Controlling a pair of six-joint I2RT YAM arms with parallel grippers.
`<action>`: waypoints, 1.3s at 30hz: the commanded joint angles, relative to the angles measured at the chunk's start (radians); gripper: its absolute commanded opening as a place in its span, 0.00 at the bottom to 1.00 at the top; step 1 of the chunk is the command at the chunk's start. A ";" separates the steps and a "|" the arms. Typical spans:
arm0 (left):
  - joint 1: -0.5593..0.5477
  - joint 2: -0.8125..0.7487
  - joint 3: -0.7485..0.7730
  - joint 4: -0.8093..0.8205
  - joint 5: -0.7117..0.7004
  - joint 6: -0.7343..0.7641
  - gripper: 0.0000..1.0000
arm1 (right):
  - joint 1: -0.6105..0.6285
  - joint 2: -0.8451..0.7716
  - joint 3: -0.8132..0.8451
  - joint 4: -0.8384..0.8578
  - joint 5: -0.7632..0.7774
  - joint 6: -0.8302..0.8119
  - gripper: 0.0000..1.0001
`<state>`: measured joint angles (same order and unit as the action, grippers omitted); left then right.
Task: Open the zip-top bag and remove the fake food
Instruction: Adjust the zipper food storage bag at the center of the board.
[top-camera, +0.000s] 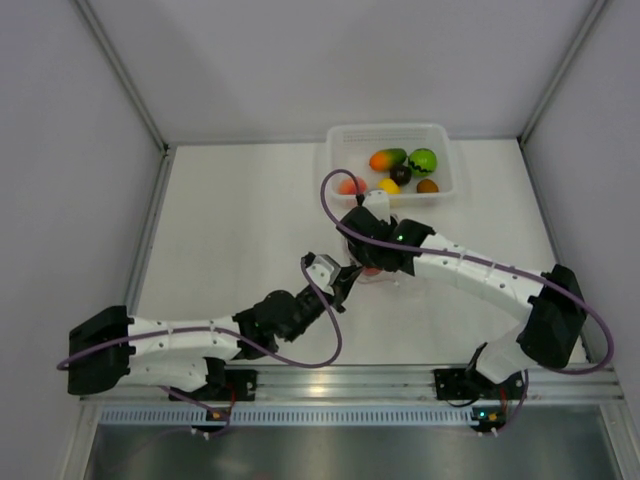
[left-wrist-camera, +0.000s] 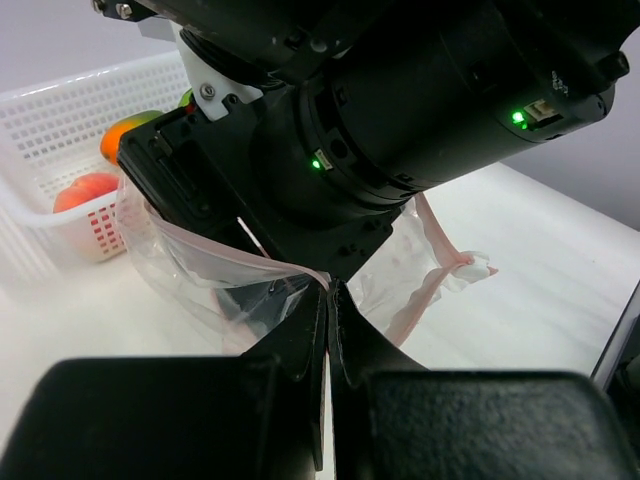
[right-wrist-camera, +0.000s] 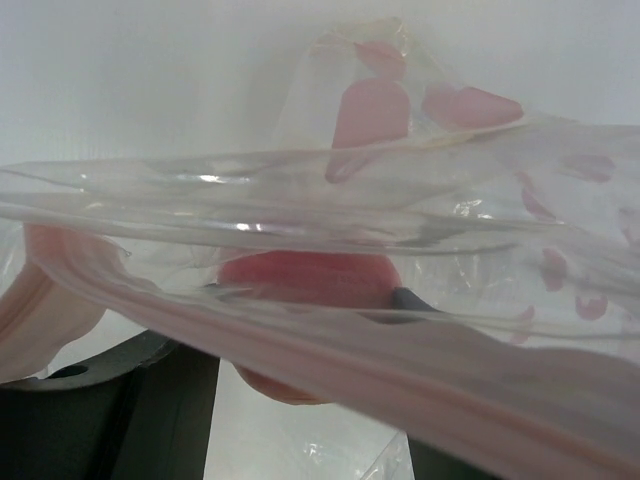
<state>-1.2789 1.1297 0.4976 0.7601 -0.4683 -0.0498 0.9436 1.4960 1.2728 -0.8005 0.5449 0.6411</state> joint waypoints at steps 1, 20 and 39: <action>-0.016 0.027 0.050 0.062 0.003 0.008 0.00 | -0.006 0.003 0.060 0.043 0.041 0.034 0.00; -0.028 0.096 0.127 0.062 -0.101 -0.013 0.00 | 0.066 0.038 0.056 -0.017 0.119 0.038 0.00; -0.048 0.081 0.056 0.062 -0.181 -0.027 0.00 | 0.067 -0.028 0.056 -0.028 0.150 0.016 0.00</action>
<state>-1.3304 1.2278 0.5682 0.7853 -0.6117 -0.0696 0.9947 1.4986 1.2995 -0.8150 0.6552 0.6628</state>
